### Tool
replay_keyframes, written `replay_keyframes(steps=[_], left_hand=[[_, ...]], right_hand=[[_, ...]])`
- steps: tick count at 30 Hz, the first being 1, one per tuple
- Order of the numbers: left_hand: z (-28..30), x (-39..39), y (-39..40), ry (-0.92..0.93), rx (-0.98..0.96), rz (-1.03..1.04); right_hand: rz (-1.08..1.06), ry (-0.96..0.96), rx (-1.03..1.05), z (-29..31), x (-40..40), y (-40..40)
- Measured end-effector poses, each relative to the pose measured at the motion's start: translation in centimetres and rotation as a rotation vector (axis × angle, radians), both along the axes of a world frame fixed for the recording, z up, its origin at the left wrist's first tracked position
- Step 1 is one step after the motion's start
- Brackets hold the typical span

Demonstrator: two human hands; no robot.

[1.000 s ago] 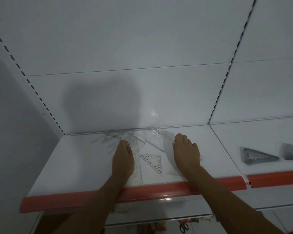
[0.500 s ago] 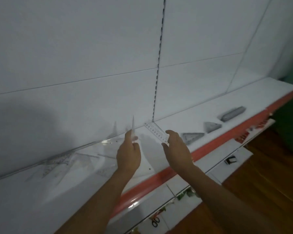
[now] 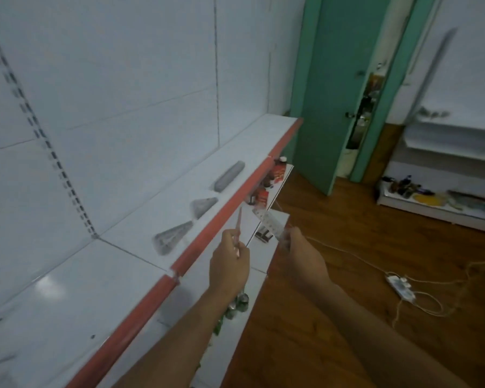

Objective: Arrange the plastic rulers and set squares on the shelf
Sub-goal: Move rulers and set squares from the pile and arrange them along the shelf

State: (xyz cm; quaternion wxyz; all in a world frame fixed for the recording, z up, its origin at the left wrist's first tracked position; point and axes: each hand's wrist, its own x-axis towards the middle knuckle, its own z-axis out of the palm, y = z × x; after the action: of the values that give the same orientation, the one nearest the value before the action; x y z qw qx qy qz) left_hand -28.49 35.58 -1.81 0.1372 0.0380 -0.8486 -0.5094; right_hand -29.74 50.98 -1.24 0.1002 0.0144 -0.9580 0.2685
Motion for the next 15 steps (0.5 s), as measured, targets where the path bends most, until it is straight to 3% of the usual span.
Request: replay_keyframes(steps=[15], left_hand=[[-1.3, -11.5, 18.9, -0.084, -0.072, -0.085]], right_hand=[[-0.077, 0.038, -0.068, -1.4, -10.2, 21.0]])
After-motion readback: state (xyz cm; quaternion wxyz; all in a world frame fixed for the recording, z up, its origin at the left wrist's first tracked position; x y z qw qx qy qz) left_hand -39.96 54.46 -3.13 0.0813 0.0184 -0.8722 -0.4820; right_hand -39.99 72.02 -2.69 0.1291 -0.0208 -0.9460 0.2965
